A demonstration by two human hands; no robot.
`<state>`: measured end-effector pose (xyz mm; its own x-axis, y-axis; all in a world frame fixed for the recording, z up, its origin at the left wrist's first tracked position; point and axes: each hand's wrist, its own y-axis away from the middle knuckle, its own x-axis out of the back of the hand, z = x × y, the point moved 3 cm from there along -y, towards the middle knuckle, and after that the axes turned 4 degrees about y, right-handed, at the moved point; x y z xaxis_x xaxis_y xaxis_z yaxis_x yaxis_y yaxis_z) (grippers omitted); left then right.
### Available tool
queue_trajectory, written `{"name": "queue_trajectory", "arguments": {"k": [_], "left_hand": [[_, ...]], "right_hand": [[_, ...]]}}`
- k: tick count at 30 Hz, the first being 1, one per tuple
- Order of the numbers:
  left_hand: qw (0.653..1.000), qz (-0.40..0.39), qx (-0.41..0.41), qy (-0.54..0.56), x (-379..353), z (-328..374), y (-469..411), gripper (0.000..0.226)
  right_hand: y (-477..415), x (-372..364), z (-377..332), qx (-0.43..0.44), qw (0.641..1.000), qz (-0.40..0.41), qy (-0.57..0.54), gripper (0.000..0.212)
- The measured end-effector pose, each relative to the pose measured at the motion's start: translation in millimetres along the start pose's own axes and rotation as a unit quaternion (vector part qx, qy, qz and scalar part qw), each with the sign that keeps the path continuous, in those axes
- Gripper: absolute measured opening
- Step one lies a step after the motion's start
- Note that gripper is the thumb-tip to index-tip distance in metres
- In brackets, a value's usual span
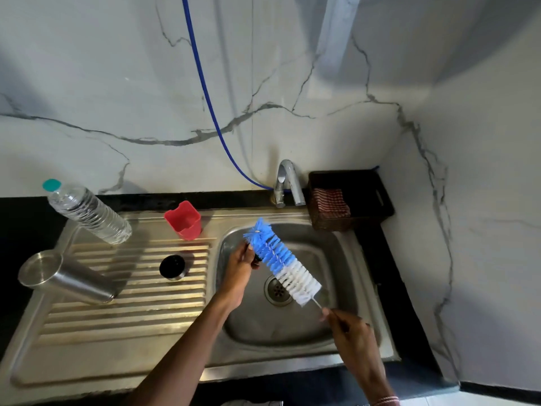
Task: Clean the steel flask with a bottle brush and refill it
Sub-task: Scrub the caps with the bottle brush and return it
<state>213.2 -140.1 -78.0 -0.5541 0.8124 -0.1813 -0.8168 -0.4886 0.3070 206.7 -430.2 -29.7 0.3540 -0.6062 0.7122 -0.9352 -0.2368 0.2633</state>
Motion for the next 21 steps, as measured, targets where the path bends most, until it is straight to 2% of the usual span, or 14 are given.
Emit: {"name": "queue_trajectory", "arguments": {"k": [6,12,16,17,19,20,21], "left_hand": [[0.99,0.081,0.033,0.109,9,14,-6,0.026],[0.997,0.042,0.002,0.069,2,8,-1,0.025],[0.993,0.052,-0.03,0.1,10,19,-3,0.021],[0.991,0.066,-0.034,0.112,15,21,-4,0.021],[0.987,0.092,-0.03,0.128,22,24,-3,0.02],[0.987,0.093,-0.028,0.129,24,24,-3,0.02],[0.988,0.087,-0.024,0.125,25,21,-4,0.02]], "right_hand": [[17,5,12,0.004,0.999,-0.031,-0.016,0.02],[5,-10,-5,0.002,0.999,-0.02,-0.03,0.021],[8,-8,4,-0.013,0.998,-0.028,-0.053,0.024],[12,-3,9,-0.021,0.998,-0.026,-0.055,0.03],[16,5,22,-0.028,0.997,-0.012,-0.076,0.056],[16,9,28,-0.028,0.996,0.001,-0.08,0.063],[15,10,29,-0.03,0.996,0.003,-0.08,0.058]]}}
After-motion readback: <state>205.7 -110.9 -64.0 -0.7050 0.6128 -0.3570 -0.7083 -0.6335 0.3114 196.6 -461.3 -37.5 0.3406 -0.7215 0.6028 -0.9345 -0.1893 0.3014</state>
